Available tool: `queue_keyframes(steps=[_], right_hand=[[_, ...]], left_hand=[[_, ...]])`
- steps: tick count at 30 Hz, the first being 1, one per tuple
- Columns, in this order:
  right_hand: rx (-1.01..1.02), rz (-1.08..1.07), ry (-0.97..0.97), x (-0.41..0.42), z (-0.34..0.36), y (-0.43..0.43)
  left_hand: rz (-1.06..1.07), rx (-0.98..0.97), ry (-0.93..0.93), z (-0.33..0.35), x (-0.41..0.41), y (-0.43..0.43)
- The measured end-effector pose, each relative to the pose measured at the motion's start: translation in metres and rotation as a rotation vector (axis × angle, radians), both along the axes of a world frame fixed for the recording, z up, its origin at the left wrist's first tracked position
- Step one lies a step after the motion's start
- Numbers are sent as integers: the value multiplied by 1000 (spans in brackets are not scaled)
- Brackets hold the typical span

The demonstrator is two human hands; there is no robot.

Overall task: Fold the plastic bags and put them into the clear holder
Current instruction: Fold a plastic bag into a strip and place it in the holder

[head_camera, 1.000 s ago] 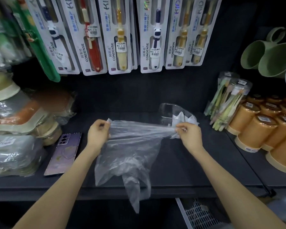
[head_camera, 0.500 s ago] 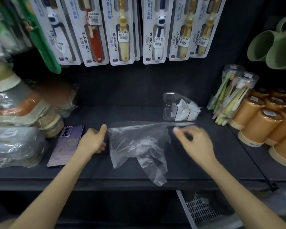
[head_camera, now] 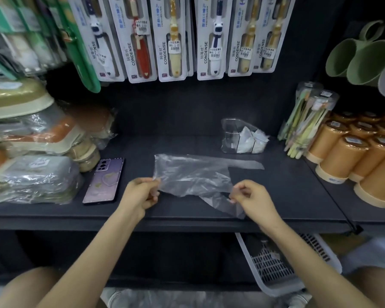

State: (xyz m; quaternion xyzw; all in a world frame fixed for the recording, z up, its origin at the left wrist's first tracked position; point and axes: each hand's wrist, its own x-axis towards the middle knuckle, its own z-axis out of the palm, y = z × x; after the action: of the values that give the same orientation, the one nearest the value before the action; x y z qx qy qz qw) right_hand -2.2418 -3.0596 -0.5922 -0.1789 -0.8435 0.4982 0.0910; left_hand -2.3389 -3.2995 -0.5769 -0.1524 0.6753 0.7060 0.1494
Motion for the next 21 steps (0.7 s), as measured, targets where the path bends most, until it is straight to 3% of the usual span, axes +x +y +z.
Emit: queue_keyframes(steps=[2,6,8,13,16,19,21], right_hand=[[-213,9,-29,0,8,15],[-316,136,-124,7,16,38],[-467,182,-113,10,18,42],[-851,29,20,11,17,52],[-849,-90,25,11,14,58],[-794,-129,-29,15,11,62],[-864,-96,-43,20,11,63]], left_hand=[[67,34,2,1,-8,-4],[116,41,-6,-1,-18,-9],[110,55,-38,-2,-18,-10],[12,130,-164,1,-13,-16],[-43,98,-168,4,-13,-20],[-77,-99,-51,-1,-13,-19],[-101,-218,34,-5,-12,-17]])
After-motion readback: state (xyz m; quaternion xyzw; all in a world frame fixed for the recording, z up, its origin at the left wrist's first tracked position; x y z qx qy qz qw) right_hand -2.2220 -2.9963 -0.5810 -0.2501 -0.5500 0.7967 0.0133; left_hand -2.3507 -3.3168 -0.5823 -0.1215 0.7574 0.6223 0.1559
